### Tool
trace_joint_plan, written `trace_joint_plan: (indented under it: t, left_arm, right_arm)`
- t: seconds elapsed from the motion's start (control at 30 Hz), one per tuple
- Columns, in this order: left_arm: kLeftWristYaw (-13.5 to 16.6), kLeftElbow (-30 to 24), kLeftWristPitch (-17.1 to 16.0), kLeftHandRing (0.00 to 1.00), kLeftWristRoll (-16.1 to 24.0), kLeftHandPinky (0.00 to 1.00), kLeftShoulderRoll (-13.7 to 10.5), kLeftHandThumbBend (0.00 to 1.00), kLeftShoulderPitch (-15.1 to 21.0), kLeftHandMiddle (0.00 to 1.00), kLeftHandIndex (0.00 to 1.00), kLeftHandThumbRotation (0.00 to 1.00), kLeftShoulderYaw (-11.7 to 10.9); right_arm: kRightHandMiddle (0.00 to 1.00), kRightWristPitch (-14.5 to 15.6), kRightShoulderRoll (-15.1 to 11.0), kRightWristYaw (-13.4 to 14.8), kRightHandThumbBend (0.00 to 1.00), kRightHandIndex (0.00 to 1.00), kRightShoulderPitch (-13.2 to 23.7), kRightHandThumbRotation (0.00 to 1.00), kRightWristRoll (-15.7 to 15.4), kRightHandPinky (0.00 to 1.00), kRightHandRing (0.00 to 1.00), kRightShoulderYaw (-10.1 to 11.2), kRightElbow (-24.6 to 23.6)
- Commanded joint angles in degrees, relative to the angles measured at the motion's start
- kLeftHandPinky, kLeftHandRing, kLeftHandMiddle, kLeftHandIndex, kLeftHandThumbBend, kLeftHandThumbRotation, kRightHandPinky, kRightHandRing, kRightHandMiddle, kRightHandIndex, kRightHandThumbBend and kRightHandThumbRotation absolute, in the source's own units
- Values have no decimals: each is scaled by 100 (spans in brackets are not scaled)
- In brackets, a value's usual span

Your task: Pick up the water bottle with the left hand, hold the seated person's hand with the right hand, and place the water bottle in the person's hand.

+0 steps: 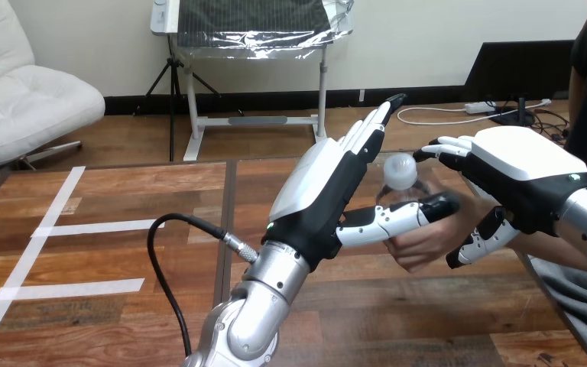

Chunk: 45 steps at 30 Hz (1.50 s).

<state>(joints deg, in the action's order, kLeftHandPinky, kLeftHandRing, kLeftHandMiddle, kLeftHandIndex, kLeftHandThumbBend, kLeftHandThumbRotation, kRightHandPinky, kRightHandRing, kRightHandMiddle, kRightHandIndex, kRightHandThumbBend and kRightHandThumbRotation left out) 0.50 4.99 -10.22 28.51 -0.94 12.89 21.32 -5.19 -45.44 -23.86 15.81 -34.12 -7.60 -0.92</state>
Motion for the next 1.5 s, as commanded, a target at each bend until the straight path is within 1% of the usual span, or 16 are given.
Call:
trace_joint_plan:
  t: [0.0,0.3,0.57,0.8,0.87,1.07,1.27,1.3,1.37,1.4,1.47]
  left_arm:
    - [170,-195,-242,98,-149,92,-21,79,55,99,97,81,-158]
    - [311,-234,-356,94,-219,81,-47,74,-88,96,93,80,-175]
    - [359,-292,-445,91,-298,79,-53,70,-221,94,92,80,-211]
    - [389,-436,-476,90,-416,78,-28,69,-431,92,91,78,-241]
    - [392,-468,-504,89,-458,79,-31,67,-482,92,90,78,-245]
    - [432,-661,-606,88,-551,79,-24,62,-750,90,89,77,-279]
    - [563,-818,-813,87,-588,79,-13,57,-1048,89,87,76,-311]
    - [602,-866,-846,87,-598,78,-9,56,-1137,89,87,75,-319]
    - [641,-932,-877,86,-608,78,-2,53,-1245,88,86,75,-327]
    - [675,-994,-895,86,-649,78,24,52,-1357,88,86,75,-335]
    - [710,-1067,-913,85,-696,77,55,50,-1481,87,86,74,-342]
  right_arm:
    - [96,-8,-89,82,86,90,124,5,89,85,96,288,-245]
    - [95,-14,-61,102,87,88,20,2,160,84,95,373,-369]
    - [94,50,-4,99,86,87,-116,1,206,83,94,472,-550]
    - [93,126,114,133,83,87,-340,0,434,82,93,638,-831]
    - [92,168,153,143,81,86,-404,0,486,81,93,680,-923]
    - [90,272,376,330,76,85,-709,0,659,80,91,843,-1311]
    - [89,326,629,517,71,84,-1040,0,810,79,89,983,-1709]
    - [89,293,740,604,70,84,-1127,0,903,79,89,1022,-1777]
    - [89,254,867,700,67,83,-1232,0,1011,78,88,1071,-1862]
    - [89,138,950,825,66,83,-1313,0,1032,78,88,1082,-1898]
    - [88,7,1021,963,64,81,-1402,0,1037,77,86,1088,-1939]
